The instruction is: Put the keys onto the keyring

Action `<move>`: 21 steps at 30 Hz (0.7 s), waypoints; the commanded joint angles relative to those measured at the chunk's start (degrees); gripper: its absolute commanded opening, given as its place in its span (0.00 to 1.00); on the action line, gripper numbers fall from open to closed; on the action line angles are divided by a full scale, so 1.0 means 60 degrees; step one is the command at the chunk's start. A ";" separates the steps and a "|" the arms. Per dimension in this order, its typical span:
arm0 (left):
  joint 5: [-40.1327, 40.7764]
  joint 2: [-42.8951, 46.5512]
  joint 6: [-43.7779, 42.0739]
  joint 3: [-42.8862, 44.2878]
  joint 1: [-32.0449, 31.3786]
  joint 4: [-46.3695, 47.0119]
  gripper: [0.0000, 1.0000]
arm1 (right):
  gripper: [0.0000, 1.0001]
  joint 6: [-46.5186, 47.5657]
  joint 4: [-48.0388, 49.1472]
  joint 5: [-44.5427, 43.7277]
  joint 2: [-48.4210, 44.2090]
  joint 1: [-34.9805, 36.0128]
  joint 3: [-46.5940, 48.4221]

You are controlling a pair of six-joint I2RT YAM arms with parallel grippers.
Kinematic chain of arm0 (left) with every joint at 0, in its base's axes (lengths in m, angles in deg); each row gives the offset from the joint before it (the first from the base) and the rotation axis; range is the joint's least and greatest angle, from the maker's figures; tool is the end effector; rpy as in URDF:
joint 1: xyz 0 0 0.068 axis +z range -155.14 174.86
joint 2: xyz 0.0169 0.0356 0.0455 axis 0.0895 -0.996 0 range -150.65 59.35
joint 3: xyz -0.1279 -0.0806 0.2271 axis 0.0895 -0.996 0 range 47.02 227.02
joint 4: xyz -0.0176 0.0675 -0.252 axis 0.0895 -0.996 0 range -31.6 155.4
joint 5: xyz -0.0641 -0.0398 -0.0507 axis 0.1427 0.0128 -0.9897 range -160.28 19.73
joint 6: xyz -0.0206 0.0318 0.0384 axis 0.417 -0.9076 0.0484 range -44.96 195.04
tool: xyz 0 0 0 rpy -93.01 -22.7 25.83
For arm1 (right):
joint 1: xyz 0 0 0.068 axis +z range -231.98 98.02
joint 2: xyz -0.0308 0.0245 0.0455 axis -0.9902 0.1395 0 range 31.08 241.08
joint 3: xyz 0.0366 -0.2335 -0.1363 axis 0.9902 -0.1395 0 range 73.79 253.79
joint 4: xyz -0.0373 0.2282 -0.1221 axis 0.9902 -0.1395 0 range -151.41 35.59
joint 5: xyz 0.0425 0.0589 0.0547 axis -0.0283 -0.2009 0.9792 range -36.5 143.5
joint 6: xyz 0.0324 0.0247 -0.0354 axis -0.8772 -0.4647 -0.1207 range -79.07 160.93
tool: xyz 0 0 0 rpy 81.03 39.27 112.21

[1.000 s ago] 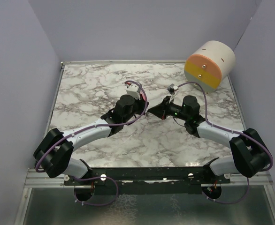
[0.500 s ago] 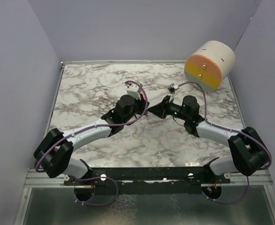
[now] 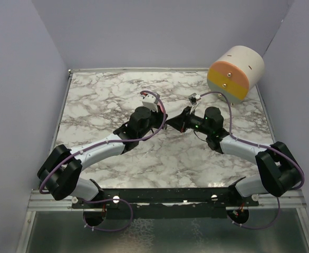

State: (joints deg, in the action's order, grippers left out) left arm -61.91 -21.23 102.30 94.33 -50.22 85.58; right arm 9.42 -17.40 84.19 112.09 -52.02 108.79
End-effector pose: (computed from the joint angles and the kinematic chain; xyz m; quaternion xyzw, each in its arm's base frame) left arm 0.2303 -0.2236 0.2649 0.0762 0.7786 -0.3200 0.5344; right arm 0.2469 0.1633 0.2233 -0.1620 0.7355 0.4931 0.4355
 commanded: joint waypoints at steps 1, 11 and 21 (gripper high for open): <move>-0.0185 0.0304 -0.0066 -0.0033 -0.0058 0.0313 0.00 | 0.01 -0.0032 0.0131 -0.0398 0.0131 0.0055 0.0361; -0.0165 0.0335 -0.0080 -0.0047 -0.0057 0.0320 0.00 | 0.01 0.0108 -0.0139 -0.0500 0.0183 0.0046 0.0448; -0.0077 0.0405 -0.0057 -0.0090 -0.0056 0.0313 0.00 | 0.01 0.0302 -0.0420 -0.0627 0.0120 0.0048 0.0470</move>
State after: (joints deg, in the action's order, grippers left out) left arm -61.98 -20.79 102.30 94.33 -50.24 85.95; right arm 9.79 -18.54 82.29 112.68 -52.02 109.95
